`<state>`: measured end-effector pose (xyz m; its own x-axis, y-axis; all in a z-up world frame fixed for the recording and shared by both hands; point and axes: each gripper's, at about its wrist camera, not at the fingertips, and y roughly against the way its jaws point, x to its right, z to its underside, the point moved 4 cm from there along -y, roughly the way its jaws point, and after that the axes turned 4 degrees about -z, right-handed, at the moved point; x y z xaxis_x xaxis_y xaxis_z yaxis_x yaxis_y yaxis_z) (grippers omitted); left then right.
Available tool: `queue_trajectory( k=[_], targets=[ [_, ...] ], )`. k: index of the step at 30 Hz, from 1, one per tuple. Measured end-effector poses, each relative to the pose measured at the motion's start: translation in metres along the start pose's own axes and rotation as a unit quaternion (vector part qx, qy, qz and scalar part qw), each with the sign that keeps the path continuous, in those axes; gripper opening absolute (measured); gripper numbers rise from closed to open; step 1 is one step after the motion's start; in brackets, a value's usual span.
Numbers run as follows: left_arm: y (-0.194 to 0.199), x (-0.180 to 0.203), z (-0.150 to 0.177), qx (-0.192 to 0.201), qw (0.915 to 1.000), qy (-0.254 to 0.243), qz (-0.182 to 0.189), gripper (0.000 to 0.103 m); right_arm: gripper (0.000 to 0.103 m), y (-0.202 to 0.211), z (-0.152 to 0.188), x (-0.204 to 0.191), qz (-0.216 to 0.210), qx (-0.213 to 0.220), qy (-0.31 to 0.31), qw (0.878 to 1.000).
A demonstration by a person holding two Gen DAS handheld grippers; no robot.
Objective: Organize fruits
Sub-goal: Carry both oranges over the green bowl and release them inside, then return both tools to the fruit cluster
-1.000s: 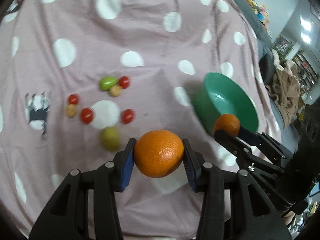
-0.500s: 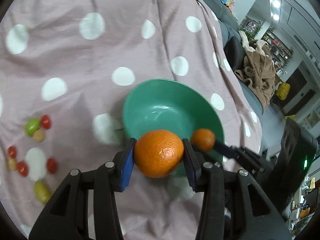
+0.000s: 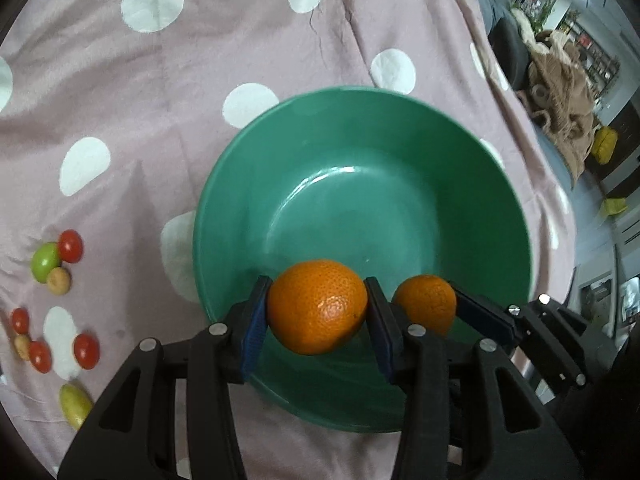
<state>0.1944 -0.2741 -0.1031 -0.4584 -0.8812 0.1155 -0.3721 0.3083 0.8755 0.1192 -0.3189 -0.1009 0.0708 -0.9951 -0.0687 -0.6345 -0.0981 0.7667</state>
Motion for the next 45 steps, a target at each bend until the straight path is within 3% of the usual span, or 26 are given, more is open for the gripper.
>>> queue_trajectory(
  k=[3,5,9,13,18,20,22,24,27,30,34,37,40,45],
  targets=[
    [0.002,-0.004,0.004,-0.001,0.9996,-0.013,-0.026,0.046,0.041,-0.001,0.004,-0.006,-0.043,-0.013,-0.004,0.999],
    [0.007,-0.01,0.006,-0.003,0.9997,-0.007,-0.024,0.045,0.041,0.001,0.006,-0.009,-0.068,-0.019,-0.011,0.997],
    [0.018,-0.016,0.009,0.005,0.9993,-0.006,-0.035,0.046,0.041,0.005,0.01,-0.016,-0.069,-0.021,-0.009,0.997],
    [0.026,-0.019,0.013,0.011,0.9996,0.013,-0.022,0.046,0.041,0.007,0.011,-0.024,-0.104,-0.026,-0.017,0.994],
    [0.048,-0.017,0.024,0.04,0.9989,0.025,0.008,0.047,0.041,0.005,0.007,-0.014,-0.052,-0.024,-0.023,0.998],
    [0.064,-0.026,0.03,0.064,0.9969,0.042,0.018,0.063,0.041,0.011,0.006,-0.011,-0.04,-0.015,-0.029,0.999],
    [0.077,-0.036,0.037,0.082,0.9949,0.055,0.019,0.065,0.042,0.016,0.004,-0.009,-0.019,-0.003,-0.027,0.999],
    [0.088,-0.048,0.048,0.093,0.9936,0.063,0.013,0.066,0.041,0.021,0.003,-0.01,-0.012,0.007,-0.029,0.999],
    [0.107,-0.087,0.082,0.104,0.9904,0.084,-0.032,0.071,0.041,0.034,0.0,-0.016,-0.025,0.03,-0.031,0.999],
    [0.118,-0.129,0.112,0.104,0.9841,0.125,-0.072,0.072,0.042,0.047,-0.001,-0.028,-0.047,0.054,-0.023,0.997],
    [0.132,-0.178,0.163,0.09,0.9731,0.186,-0.103,0.072,0.042,0.048,0.002,-0.051,-0.093,0.052,-0.014,0.994],
    [0.134,-0.2,0.197,0.074,0.9657,0.225,-0.106,0.072,0.042,0.047,0.005,-0.072,-0.118,0.048,0.003,0.992],
    [0.132,-0.209,0.21,0.063,0.9623,0.245,-0.099,0.072,0.042,0.047,0.004,-0.08,-0.11,0.065,0.015,0.992],
    [0.133,-0.198,0.21,0.066,0.9667,0.234,-0.08,0.072,0.042,0.044,-0.011,-0.066,-0.083,0.08,-0.014,0.993]
  ],
)
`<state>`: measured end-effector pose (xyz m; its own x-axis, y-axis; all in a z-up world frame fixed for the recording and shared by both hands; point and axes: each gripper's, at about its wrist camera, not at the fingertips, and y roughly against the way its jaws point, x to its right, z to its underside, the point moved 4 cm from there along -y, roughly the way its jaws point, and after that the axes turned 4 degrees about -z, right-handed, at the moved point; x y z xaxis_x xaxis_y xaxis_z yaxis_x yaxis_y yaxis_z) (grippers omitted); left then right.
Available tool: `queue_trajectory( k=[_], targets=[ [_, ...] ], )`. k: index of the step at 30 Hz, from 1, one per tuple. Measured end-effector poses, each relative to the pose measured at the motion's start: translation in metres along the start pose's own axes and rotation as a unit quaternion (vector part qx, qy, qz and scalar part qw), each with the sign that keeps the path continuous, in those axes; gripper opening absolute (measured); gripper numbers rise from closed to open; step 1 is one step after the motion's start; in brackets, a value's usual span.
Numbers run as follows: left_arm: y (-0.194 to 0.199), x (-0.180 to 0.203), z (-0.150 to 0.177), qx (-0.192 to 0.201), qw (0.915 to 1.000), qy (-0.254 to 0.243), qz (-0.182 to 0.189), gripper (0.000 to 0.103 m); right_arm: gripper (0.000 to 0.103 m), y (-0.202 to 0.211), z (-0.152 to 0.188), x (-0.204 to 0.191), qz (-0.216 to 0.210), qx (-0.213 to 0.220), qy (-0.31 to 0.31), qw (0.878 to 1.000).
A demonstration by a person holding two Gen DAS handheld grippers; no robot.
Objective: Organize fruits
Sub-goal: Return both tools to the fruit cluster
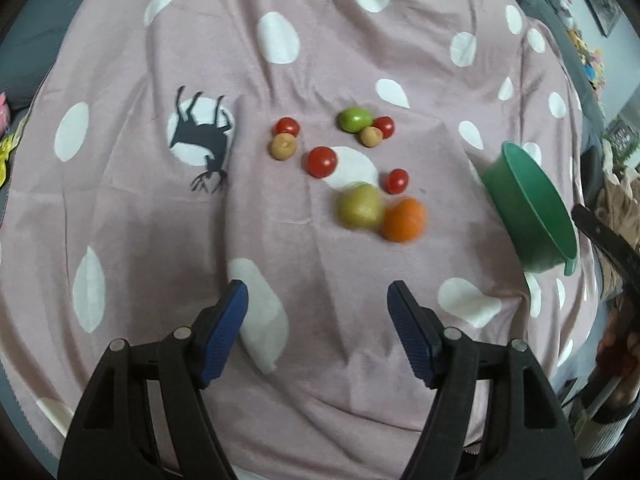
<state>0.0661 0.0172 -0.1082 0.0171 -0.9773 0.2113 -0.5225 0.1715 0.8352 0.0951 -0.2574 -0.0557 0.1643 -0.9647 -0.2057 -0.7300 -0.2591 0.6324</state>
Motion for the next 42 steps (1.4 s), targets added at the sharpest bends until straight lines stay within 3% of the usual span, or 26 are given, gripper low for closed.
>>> queue_trajectory(
  k=[6,9,12,15,19,22,25,28,33,37,40,42],
  targets=[
    [-0.02,0.007,-0.022,0.007,0.9999,0.002,0.013,0.071,0.042,-0.008,0.015,-0.008,-0.042,-0.042,-0.003,0.998],
    [-0.027,0.004,-0.028,0.012,0.9999,-0.002,0.007,0.071,0.042,-0.014,0.02,-0.029,-0.096,-0.052,0.016,0.994],
    [-0.037,-0.003,-0.03,0.002,0.9999,0.006,0.009,0.071,0.042,-0.04,0.022,-0.055,-0.142,-0.088,0.031,0.985],
    [-0.039,-0.01,-0.035,0.004,0.9998,0.016,0.011,0.071,0.042,-0.071,0.02,-0.081,-0.153,-0.109,0.057,0.981],
    [-0.045,-0.015,-0.054,0.014,0.9999,-0.006,0.0,0.071,0.042,-0.114,0.012,-0.109,-0.181,-0.138,0.062,0.972],
    [-0.054,-0.018,-0.066,0.013,0.9997,-0.018,-0.01,0.071,0.042,-0.143,0.009,-0.121,-0.165,-0.157,0.068,0.971],
    [-0.056,-0.024,-0.071,0.015,0.9998,-0.01,0.002,0.071,0.042,-0.166,0.007,-0.128,-0.17,-0.176,0.057,0.968],
    [-0.058,-0.029,-0.068,0.01,0.9999,-0.003,0.009,0.071,0.042,-0.186,0.01,-0.133,-0.148,-0.201,0.064,0.966],
    [-0.057,-0.028,-0.062,0.005,0.9999,-0.002,0.015,0.071,0.038,-0.183,0.012,-0.131,-0.135,-0.193,0.071,0.969],
    [-0.051,-0.02,-0.06,0.007,0.9996,-0.008,0.026,0.071,0.038,-0.13,-0.011,-0.1,-0.115,-0.117,0.045,0.985],
    [-0.047,-0.012,-0.06,0.012,0.9993,-0.017,0.03,0.071,0.038,-0.07,-0.032,-0.052,-0.039,-0.038,0.036,0.998],
    [-0.048,-0.009,-0.06,0.012,0.9994,-0.015,0.03,0.071,0.038,-0.041,-0.04,-0.016,0.025,-0.01,0.026,0.999]
  ],
)
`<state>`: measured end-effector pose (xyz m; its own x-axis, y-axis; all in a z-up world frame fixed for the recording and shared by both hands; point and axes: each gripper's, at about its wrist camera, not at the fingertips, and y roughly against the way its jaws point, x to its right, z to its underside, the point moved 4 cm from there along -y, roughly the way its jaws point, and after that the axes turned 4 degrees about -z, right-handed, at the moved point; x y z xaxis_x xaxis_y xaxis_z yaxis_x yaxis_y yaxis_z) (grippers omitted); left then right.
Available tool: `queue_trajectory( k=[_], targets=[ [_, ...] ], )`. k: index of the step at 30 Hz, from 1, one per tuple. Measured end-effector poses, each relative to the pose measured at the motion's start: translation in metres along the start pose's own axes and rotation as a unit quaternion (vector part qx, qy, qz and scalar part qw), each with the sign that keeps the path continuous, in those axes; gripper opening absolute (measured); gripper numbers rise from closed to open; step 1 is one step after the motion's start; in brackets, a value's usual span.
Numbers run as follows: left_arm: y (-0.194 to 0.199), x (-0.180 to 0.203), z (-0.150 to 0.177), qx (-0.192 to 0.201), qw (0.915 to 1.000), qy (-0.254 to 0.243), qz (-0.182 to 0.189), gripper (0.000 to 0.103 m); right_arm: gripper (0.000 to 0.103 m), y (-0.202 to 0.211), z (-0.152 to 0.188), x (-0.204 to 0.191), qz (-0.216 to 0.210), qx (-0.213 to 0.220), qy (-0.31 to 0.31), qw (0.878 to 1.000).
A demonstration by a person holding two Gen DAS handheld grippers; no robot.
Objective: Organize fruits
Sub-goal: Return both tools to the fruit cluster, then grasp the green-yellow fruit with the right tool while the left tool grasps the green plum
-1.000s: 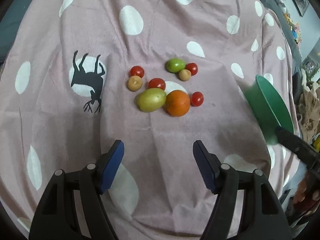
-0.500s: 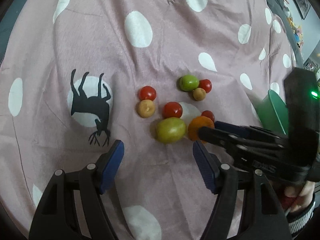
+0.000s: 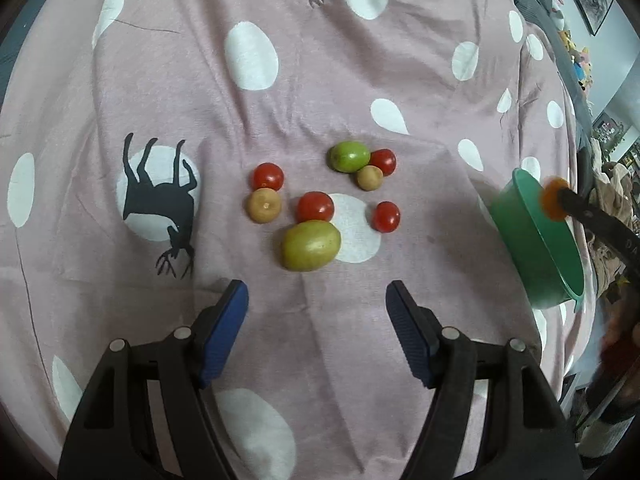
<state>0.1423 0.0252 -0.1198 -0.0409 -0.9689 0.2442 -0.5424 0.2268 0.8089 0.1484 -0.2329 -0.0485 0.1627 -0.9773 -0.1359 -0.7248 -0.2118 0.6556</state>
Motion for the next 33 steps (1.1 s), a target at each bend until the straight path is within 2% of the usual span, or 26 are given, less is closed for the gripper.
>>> queue_trajectory(
  k=[3,5,7,9,12,14,15,21,23,24,30,33],
  targets=[
    [-0.003,0.005,0.0,-0.003,1.0,0.004,0.003,0.071,0.039,0.004,0.005,0.047,0.072,-0.04,-0.036,0.996],
    [-0.005,0.007,-0.002,-0.003,1.0,0.001,-0.001,0.071,0.039,0.0,0.012,0.058,0.083,-0.058,-0.059,0.993],
    [-0.009,0.009,-0.004,-0.005,1.0,-0.002,-0.006,0.071,0.041,0.0,0.012,0.052,0.062,-0.052,-0.059,0.995],
    [-0.014,0.01,-0.005,-0.009,0.9999,-0.005,-0.012,0.071,0.048,-0.002,0.007,0.037,0.052,-0.045,-0.038,0.997],
    [-0.022,0.011,-0.01,-0.01,0.9997,-0.011,-0.022,0.07,0.048,-0.008,0.0,0.006,0.022,-0.032,-0.006,0.999],
    [-0.032,0.01,-0.015,-0.016,0.9994,-0.012,-0.029,0.06,0.048,-0.018,-0.001,-0.016,-0.018,-0.038,0.013,0.999],
    [-0.037,0.011,-0.017,-0.02,0.9993,-0.012,-0.028,0.057,0.048,-0.023,-0.002,-0.022,-0.032,-0.041,0.021,0.998],
    [-0.06,0.013,-0.032,-0.025,0.998,-0.024,-0.052,0.055,0.048,-0.067,-0.003,-0.068,-0.102,-0.06,0.055,0.991],
    [-0.064,0.012,-0.034,-0.025,0.9972,-0.028,-0.065,0.046,0.048,-0.08,-0.003,-0.079,-0.12,-0.069,0.061,0.989],
    [-0.067,0.01,-0.035,-0.026,0.9971,-0.026,-0.067,0.046,0.048,-0.089,-0.003,-0.086,-0.13,-0.072,0.069,0.986],
    [-0.069,0.002,-0.038,-0.02,0.9985,-0.015,-0.048,0.045,0.048,-0.125,-0.005,-0.108,-0.136,-0.089,0.104,0.981],
    [-0.053,-0.007,-0.044,-0.003,0.9996,0.005,-0.028,0.045,0.048,-0.143,-0.005,-0.114,-0.128,-0.099,0.12,0.98]
  ],
)
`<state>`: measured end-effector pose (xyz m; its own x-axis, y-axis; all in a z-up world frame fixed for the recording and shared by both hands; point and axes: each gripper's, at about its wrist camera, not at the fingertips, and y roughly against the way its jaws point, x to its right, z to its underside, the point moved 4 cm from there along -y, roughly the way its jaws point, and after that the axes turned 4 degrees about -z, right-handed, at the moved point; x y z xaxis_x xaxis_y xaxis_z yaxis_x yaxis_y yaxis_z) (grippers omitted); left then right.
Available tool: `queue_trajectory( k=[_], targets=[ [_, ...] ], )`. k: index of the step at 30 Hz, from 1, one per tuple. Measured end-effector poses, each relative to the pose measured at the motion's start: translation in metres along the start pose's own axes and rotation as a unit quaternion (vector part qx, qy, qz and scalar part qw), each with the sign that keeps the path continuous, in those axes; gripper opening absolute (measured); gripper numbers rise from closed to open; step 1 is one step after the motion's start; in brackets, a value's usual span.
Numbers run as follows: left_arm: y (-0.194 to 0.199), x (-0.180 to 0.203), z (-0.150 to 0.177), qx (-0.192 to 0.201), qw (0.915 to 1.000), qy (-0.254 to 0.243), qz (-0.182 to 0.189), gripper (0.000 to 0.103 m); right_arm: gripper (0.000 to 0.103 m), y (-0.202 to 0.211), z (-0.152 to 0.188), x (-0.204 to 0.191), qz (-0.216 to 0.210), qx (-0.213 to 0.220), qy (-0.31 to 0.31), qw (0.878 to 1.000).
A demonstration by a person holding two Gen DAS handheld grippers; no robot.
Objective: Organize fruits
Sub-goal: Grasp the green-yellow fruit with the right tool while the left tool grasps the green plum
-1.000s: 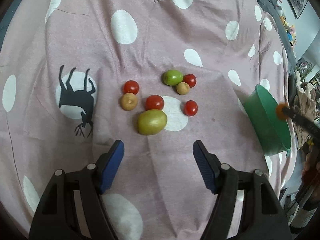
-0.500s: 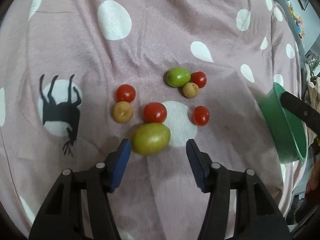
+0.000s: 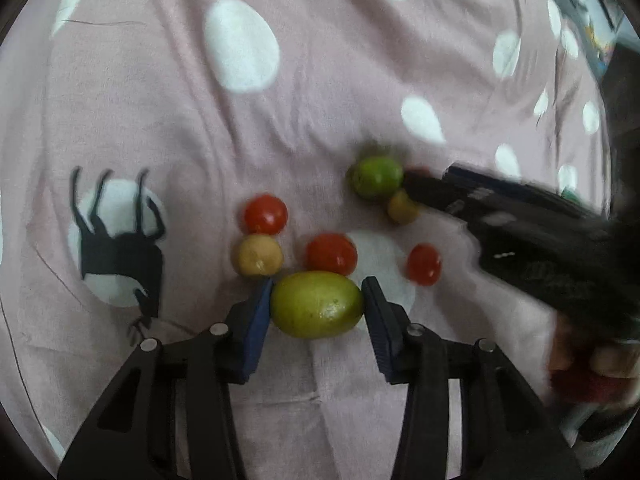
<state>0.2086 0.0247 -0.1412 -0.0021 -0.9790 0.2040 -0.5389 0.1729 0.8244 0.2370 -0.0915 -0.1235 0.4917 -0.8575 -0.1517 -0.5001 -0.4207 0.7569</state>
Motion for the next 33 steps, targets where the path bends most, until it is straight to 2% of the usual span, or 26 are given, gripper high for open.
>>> queue_trajectory(
  k=[2,6,9,11,13,21,27,33],
  targets=[
    [0.01,-0.006,-0.012,0.019,0.9998,0.003,0.003,0.045,0.048,-0.01,-0.003,-0.001,-0.004,-0.006,0.006,1.0],
    [0.013,-0.021,-0.033,0.036,0.9992,0.005,-0.017,0.045,0.048,-0.029,-0.008,-0.004,-0.01,-0.017,0.015,1.0],
    [0.008,-0.026,-0.041,0.034,0.9992,0.01,-0.016,0.045,0.048,-0.042,-0.01,-0.003,0.025,-0.025,0.031,0.999],
    [0.005,-0.027,-0.044,0.032,0.9993,0.008,-0.016,0.045,0.048,-0.047,-0.012,-0.001,0.032,-0.028,0.031,0.999],
    [0.003,-0.025,-0.043,0.029,0.9994,0.009,-0.014,0.045,0.048,-0.054,-0.014,0.002,0.028,-0.04,0.023,0.999],
    [0.0,-0.017,-0.042,0.025,0.9996,0.003,-0.012,0.045,0.047,-0.059,-0.017,0.001,0.021,-0.032,0.01,0.999],
    [0.012,-0.013,-0.038,0.031,0.9994,-0.002,-0.016,0.045,0.046,-0.025,-0.013,-0.006,0.018,-0.01,-0.003,1.0],
    [0.038,-0.005,-0.021,0.037,0.9991,-0.013,-0.014,0.045,0.046,0.029,-0.002,-0.012,0.021,0.019,-0.012,1.0]
  ],
)
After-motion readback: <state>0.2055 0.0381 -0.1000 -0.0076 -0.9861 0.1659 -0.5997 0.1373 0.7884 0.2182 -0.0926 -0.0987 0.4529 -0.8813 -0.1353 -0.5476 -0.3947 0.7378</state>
